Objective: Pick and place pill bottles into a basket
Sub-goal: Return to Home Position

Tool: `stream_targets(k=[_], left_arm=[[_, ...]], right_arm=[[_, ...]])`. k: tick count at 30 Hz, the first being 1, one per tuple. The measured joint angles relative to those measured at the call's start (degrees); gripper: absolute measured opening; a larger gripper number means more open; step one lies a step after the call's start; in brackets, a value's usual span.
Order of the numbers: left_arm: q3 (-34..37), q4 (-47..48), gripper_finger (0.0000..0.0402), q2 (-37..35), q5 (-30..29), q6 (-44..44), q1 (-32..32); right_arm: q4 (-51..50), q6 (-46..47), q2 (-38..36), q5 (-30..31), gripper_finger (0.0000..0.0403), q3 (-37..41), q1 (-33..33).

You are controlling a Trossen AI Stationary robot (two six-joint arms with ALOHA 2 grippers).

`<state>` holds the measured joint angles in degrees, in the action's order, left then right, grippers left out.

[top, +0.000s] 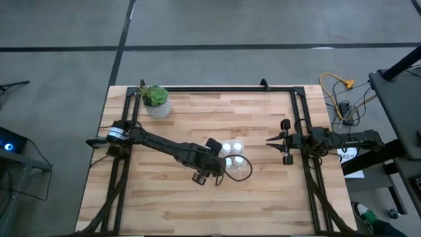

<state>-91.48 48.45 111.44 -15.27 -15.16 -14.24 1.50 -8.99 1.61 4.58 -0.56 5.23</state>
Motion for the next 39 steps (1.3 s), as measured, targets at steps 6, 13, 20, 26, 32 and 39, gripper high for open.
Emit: stream_targets(k=[6, 13, 20, 26, 32, 39], left_arm=[[0.00, 0.66, 0.0196, -0.72, -1.81, 1.46, -0.02], [1.93, 0.50, 0.0196, -6.84, -3.45, 4.73, -0.11], [18.63, -17.05, 0.0196, -18.73, -2.87, 5.44, -0.44], [36.29, -35.93, 0.0196, -28.97, -1.44, 5.77, -0.41], [51.18, -53.91, 0.0196, -36.64, -1.57, 5.86, 0.74], [64.32, -63.03, 0.0196, -47.25, -5.11, 8.17, 4.07]], right_arm=[[0.00, 0.00, 0.00, -0.01, 0.0059, 0.00, 0.01], [0.00, 0.00, 0.00, 0.04, 0.0059, 0.00, -0.02], [-0.02, 0.00, 0.00, 0.06, 0.0059, 0.02, -0.02], [-0.02, 0.00, 0.00, 0.06, 0.0059, 0.02, -0.02], [-0.02, 0.00, 0.00, 0.02, 0.0059, 0.02, -0.02], [0.02, 0.00, 0.02, 0.04, 0.0059, 0.02, -0.02]])
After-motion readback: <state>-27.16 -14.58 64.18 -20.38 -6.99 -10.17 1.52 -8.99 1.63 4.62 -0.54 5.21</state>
